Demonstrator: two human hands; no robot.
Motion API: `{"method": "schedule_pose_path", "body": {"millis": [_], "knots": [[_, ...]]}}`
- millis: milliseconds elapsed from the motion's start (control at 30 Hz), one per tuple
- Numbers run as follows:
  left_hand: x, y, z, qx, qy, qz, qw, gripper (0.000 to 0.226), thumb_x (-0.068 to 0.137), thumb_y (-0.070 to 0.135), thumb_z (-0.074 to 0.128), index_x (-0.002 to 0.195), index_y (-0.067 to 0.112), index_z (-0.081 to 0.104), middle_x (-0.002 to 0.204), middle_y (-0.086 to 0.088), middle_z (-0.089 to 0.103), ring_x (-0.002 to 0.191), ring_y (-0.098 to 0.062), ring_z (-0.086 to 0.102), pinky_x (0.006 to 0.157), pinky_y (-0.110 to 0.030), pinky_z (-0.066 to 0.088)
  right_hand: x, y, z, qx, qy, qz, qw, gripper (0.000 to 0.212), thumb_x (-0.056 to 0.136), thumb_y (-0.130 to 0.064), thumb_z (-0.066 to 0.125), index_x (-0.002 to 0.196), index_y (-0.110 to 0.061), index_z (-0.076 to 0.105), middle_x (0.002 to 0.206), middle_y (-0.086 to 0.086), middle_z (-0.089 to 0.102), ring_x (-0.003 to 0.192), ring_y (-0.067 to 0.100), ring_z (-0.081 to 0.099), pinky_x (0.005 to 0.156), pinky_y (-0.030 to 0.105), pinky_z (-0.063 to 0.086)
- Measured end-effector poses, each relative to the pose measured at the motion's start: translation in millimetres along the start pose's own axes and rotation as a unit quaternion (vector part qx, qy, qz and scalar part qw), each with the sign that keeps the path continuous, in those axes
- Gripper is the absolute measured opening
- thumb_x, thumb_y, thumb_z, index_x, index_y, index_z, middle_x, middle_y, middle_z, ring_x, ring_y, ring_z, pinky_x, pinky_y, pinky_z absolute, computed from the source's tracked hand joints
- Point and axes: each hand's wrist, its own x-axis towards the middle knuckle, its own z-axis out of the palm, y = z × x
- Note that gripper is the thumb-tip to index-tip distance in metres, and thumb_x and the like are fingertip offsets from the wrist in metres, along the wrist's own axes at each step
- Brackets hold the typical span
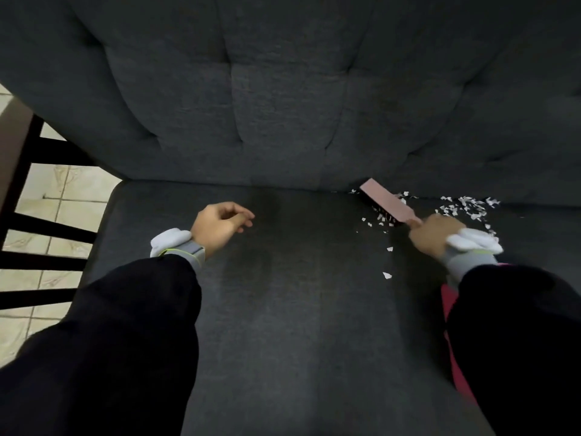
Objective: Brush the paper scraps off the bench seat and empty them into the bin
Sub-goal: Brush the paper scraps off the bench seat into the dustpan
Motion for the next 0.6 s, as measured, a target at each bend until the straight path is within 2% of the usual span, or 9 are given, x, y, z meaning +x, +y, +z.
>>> {"method": "schedule_pose_path", "body": {"millis": [167,367,467,600], "knots": [[-8.6,3.0,8.3,-0.012,-0.007,-0.002,1.0,0.025,0.091,0.009,0.052,0.077,0.023,0.066,0.077,0.002,0.068,0.052,0.008,0.058,0.049,-0.002,0.038,-31.8,-17.4,27.3,0.104,0.021,-0.08,0.991,0.045,0.095,-0.046,0.04,0.105,-0.011,0.066,0.111,0.022,0.065,0.107,0.039,0.06,0.084,0.035,0.047],[-17.5,0.8,22.0,-0.013,-0.016,-0.006,1.0,0.023,0.091,0.008,0.051,0.078,0.02,0.065,0.078,0.002,0.067,0.053,0.009,0.059,0.048,-0.002,0.039,-67.8,-59.7,92.1,0.152,-0.049,-0.15,0.976,0.043,0.093,-0.05,0.041,0.101,-0.016,0.066,0.11,0.017,0.067,0.106,0.037,0.06,0.082,0.034,0.046],[-21.3,1.7,29.9,-0.014,-0.018,-0.005,1.0,0.022,0.092,0.007,0.051,0.079,0.018,0.065,0.078,0.002,0.066,0.053,0.009,0.058,0.048,-0.002,0.039,-60.6,-35.2,99.1,0.168,-0.029,-0.098,0.98,0.041,0.093,-0.048,0.042,0.104,-0.017,0.066,0.111,0.017,0.067,0.106,0.037,0.06,0.083,0.034,0.047],[-25.5,6.1,42.2,-0.012,-0.019,0.002,1.0,0.018,0.092,0.005,0.05,0.084,0.011,0.065,0.077,0.001,0.065,0.052,0.009,0.058,0.048,-0.003,0.039,-37.7,26.4,83.9,0.216,-0.002,0.04,0.976,0.042,0.097,-0.04,0.039,0.115,-0.01,0.063,0.12,0.022,0.062,0.114,0.039,0.055,0.091,0.036,0.044]]}}
